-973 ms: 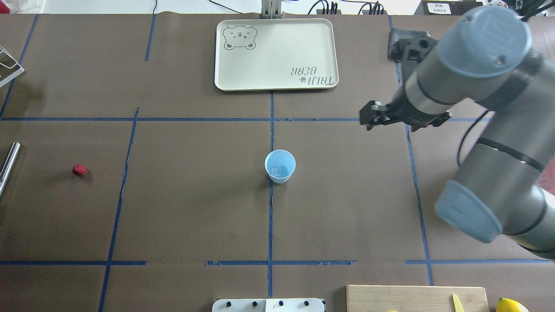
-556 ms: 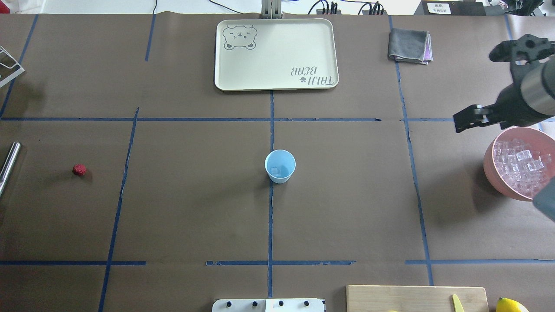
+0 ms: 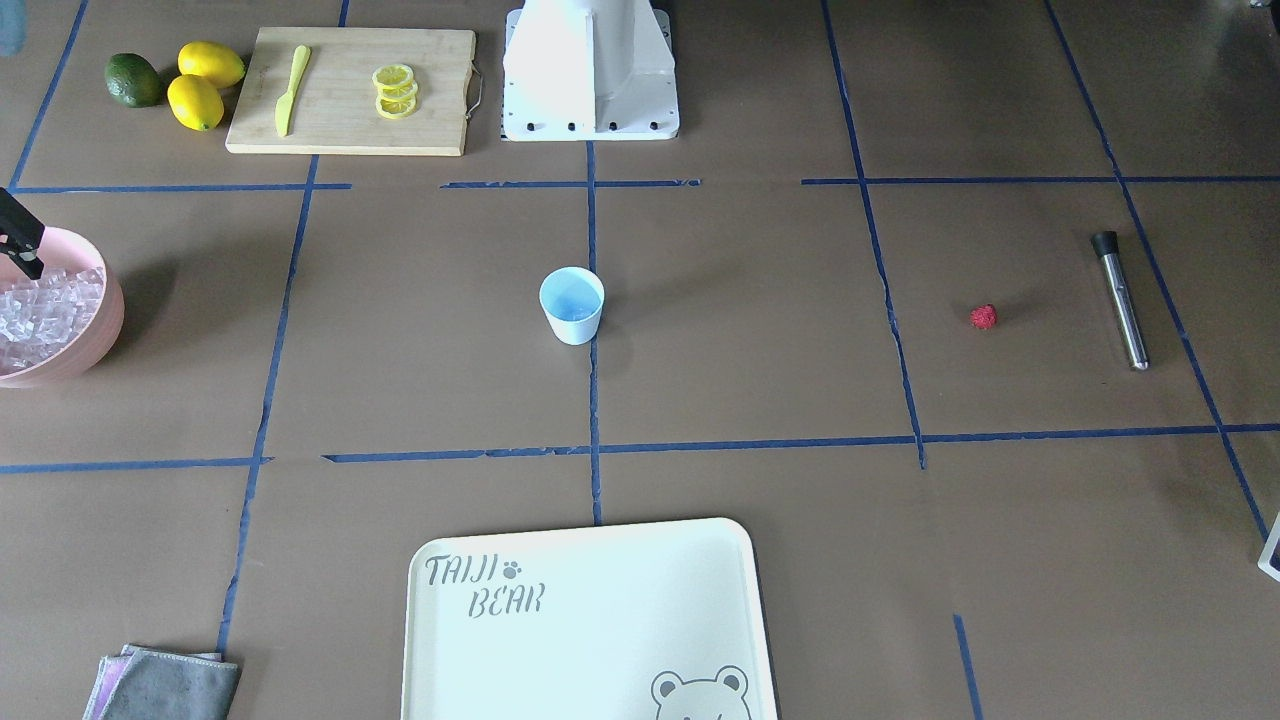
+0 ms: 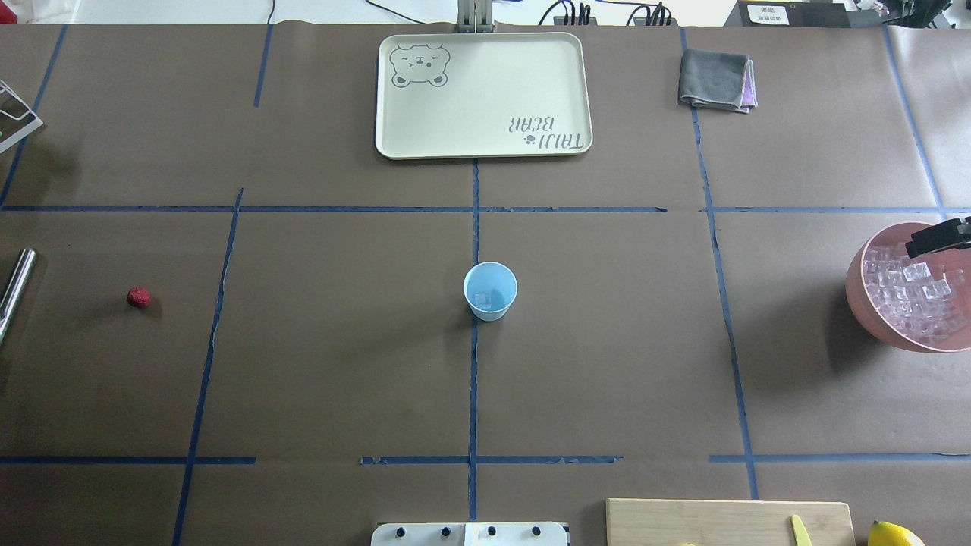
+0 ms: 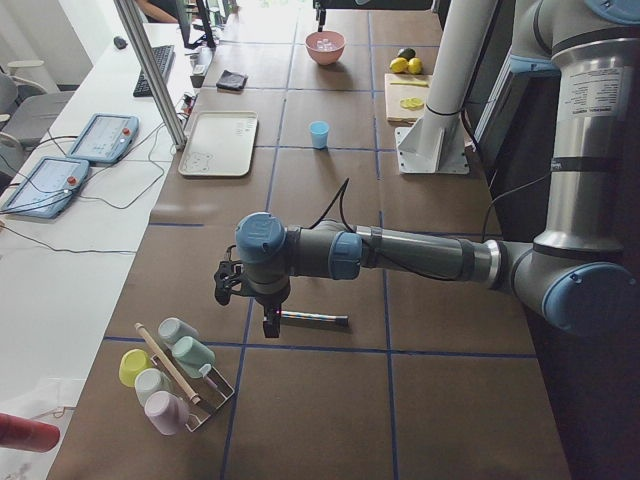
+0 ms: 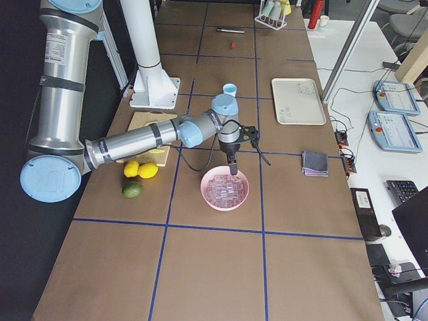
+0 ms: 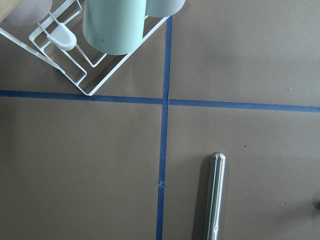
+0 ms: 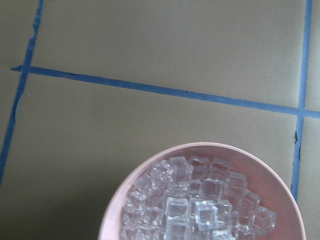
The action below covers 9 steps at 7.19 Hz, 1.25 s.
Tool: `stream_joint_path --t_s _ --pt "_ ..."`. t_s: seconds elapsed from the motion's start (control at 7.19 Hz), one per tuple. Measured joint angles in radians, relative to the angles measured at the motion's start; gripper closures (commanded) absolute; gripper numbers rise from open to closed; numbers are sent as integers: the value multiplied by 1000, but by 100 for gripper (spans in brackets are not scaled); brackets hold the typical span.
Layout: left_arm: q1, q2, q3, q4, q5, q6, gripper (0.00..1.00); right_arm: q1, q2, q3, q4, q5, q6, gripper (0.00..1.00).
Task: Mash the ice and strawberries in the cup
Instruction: 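Lower the right gripper into the bowl and grasp another ice cube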
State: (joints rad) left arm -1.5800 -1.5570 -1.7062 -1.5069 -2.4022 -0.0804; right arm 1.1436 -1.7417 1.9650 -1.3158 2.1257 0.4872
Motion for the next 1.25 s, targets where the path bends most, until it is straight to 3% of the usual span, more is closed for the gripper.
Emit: stream_joint_path --t_s 0.42,0.83,1.25 --pt "0 0 -2 0 0 -1 0 0 -1 -121 41 6 -5 4" --pt "0 0 -1 0 0 1 0 -27 0 -136 38 17 -10 27" --pt "1 0 -3 0 0 0 0 -47 0 -163 42 15 -14 28"
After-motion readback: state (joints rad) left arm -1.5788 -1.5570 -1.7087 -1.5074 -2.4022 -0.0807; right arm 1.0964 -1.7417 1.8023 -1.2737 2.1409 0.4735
